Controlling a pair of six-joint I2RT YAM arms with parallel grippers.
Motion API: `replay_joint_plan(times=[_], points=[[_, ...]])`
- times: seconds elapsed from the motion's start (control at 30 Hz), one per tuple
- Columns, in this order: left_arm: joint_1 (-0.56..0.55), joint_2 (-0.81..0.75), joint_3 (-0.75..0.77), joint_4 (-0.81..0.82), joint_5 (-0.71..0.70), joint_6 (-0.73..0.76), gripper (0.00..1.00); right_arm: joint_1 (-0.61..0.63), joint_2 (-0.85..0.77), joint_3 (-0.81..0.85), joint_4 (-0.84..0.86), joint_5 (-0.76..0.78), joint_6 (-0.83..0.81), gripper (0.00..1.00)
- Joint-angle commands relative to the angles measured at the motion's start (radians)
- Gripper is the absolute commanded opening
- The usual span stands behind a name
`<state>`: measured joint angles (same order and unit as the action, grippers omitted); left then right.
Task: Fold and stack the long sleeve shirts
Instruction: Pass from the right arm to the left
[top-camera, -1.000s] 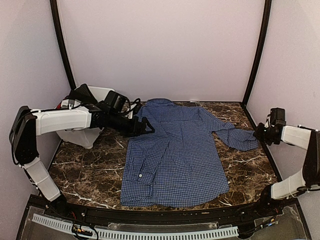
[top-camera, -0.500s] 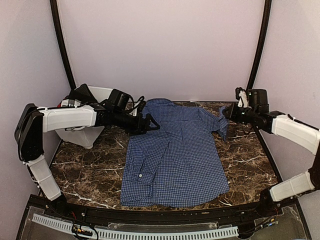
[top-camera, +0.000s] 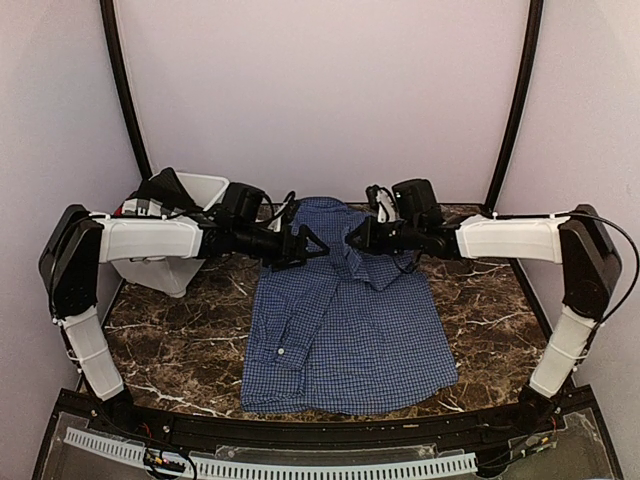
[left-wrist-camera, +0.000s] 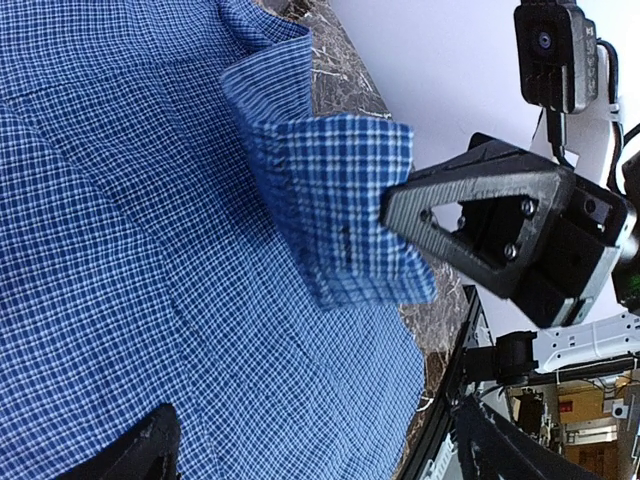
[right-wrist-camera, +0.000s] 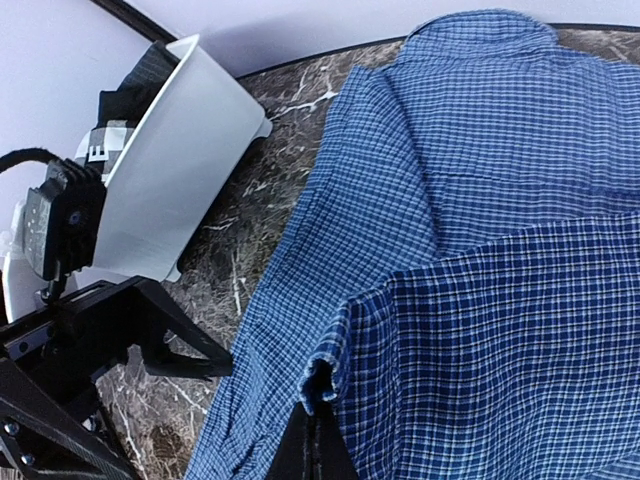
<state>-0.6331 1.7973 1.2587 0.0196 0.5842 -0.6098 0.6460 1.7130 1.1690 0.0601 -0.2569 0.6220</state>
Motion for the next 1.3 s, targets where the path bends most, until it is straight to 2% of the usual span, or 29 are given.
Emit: replay_joint_plan(times=[0.0,0.33,0.5,0.6,0.77,0.9,0.97,1.03,1.1,1.27], points=[[-0.009,0.018,-0.03,0.129,0.047,-0.041,0.95,0.051,0.071,0.087,0.06,-0.039,0.036,0.0],[-0.033,0.058,-0.023,0.127,0.0,-0.03,0.89,0.099,0.14,0.116,0.101,-0.086,0.103,0.0],[-0.042,0.073,-0.008,0.11,-0.034,-0.021,0.8,0.112,0.148,0.103,0.135,-0.108,0.133,0.0],[-0.044,0.075,0.0,0.107,-0.055,-0.02,0.69,0.116,0.152,0.103,0.133,-0.109,0.137,0.0],[-0.046,0.084,0.006,0.102,-0.082,-0.019,0.56,0.124,0.161,0.11,0.13,-0.111,0.14,0.0],[-0.045,0.091,0.007,0.102,-0.091,-0.02,0.35,0.126,0.162,0.115,0.114,-0.1,0.129,0.0],[-0.046,0.092,0.007,0.103,-0.092,-0.017,0.19,0.127,0.162,0.125,0.087,-0.085,0.108,0.0],[-0.046,0.092,0.009,0.101,-0.098,-0.01,0.08,0.127,0.157,0.143,0.046,-0.057,0.075,0.0],[-0.046,0.09,0.013,0.098,-0.105,-0.007,0.01,0.126,0.144,0.157,0.003,-0.02,0.039,0.09],[-0.044,0.08,0.039,0.07,-0.147,0.016,0.0,0.101,0.068,0.154,-0.107,0.078,-0.027,0.41]])
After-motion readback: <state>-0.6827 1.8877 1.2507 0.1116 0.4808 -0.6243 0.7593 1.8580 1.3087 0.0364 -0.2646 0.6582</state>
